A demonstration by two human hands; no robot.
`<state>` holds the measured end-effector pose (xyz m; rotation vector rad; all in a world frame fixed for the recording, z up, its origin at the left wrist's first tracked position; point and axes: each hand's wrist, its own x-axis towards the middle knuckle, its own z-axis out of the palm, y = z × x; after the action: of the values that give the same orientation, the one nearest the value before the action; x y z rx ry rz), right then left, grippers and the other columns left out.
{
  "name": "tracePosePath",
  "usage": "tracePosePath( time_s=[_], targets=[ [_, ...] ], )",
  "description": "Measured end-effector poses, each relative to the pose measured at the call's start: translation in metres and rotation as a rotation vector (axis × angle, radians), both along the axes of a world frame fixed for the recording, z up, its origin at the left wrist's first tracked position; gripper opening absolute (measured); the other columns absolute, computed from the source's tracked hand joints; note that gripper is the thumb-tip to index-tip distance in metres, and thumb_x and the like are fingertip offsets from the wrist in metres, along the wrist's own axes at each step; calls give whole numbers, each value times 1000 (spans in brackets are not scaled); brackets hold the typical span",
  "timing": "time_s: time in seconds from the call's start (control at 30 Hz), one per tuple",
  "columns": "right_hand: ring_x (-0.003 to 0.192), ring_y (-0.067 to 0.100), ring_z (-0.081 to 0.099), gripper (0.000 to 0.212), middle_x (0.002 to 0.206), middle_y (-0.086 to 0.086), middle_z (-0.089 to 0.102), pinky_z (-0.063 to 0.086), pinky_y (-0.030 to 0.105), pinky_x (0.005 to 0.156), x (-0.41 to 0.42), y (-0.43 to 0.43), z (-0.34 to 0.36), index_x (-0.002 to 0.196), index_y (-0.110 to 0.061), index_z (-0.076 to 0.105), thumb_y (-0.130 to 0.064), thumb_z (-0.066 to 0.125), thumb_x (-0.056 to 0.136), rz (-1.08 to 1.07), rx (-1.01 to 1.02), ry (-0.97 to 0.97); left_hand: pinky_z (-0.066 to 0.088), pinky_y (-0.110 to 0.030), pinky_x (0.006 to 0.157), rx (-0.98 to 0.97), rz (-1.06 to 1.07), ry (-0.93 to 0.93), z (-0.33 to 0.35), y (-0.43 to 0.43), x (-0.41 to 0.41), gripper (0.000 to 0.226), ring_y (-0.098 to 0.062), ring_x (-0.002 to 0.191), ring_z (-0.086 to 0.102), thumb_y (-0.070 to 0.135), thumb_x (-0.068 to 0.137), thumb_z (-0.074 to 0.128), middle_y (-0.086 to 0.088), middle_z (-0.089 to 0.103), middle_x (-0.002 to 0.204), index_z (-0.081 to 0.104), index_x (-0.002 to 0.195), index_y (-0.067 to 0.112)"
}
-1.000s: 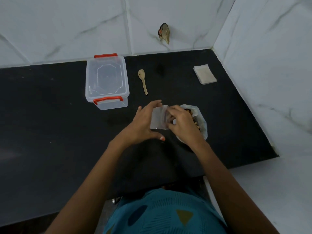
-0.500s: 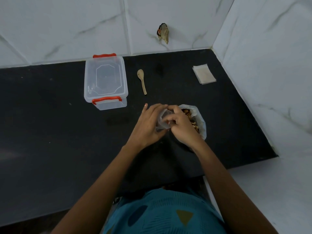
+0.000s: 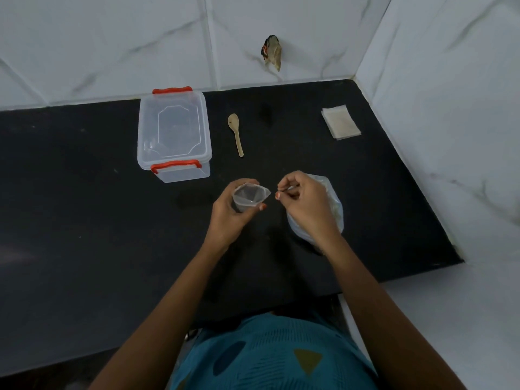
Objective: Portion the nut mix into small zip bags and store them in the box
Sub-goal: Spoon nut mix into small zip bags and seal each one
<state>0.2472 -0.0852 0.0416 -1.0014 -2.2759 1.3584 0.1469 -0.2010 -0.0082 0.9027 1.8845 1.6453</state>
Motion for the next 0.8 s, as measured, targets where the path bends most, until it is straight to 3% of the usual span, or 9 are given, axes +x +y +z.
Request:
tracePosePath(
  time_s=[0.17, 0.3, 0.43, 0.53, 0.63, 0.8],
  targets=[
    [80, 1, 58, 14, 90, -3, 61, 47, 12, 69, -19, 19, -8, 89, -17, 58, -3, 60, 85, -21, -75, -46, 39, -3, 88, -38, 13, 17, -5, 0, -8, 57, 13, 108, 48, 5, 71, 75, 16, 51, 114, 47, 117, 24],
    [85, 7, 59, 13, 96, 4, 64, 48, 18, 77, -60, 41, -27, 97, -10, 62, -2, 59, 86, -16, -108, -129, 37, -2, 90, -86, 56, 8, -11, 2, -16, 67, 11, 110, 45, 11, 71, 76, 17, 47, 119, 41, 125, 30],
    [89, 10, 59, 17, 102, 8, 65, 49, 21, 83, -109, 57, -46, 102, -6, 63, -2, 58, 87, 7, -69, -167, 38, -2, 90, -106, 109, 29, -13, 7, -25, 57, 16, 107, 46, 13, 74, 75, 15, 50, 118, 47, 121, 27],
    [92, 14, 61, 16, 104, 10, 66, 46, 19, 79, -144, 66, -57, 102, -4, 66, -6, 59, 87, 5, -24, -173, 39, -3, 90, -106, 132, 29, -13, 11, -34, 52, 17, 106, 46, 12, 75, 74, 16, 51, 115, 51, 120, 22],
    [84, 13, 59, 17, 95, 5, 63, 46, 22, 71, -173, 74, -68, 102, -6, 64, -14, 62, 87, -46, -15, -213, 38, -2, 88, -118, 142, 23, -14, 14, -44, 50, 20, 105, 45, 11, 76, 73, 22, 50, 112, 52, 120, 22],
    [68, 18, 58, 24, 72, 3, 57, 41, 29, 58, -201, 80, -84, 77, -9, 59, -31, 69, 81, -96, 29, -307, 37, -1, 89, -137, 158, 16, -16, 18, -54, 49, 20, 106, 45, 9, 77, 72, 23, 50, 110, 51, 118, 24]
  ],
)
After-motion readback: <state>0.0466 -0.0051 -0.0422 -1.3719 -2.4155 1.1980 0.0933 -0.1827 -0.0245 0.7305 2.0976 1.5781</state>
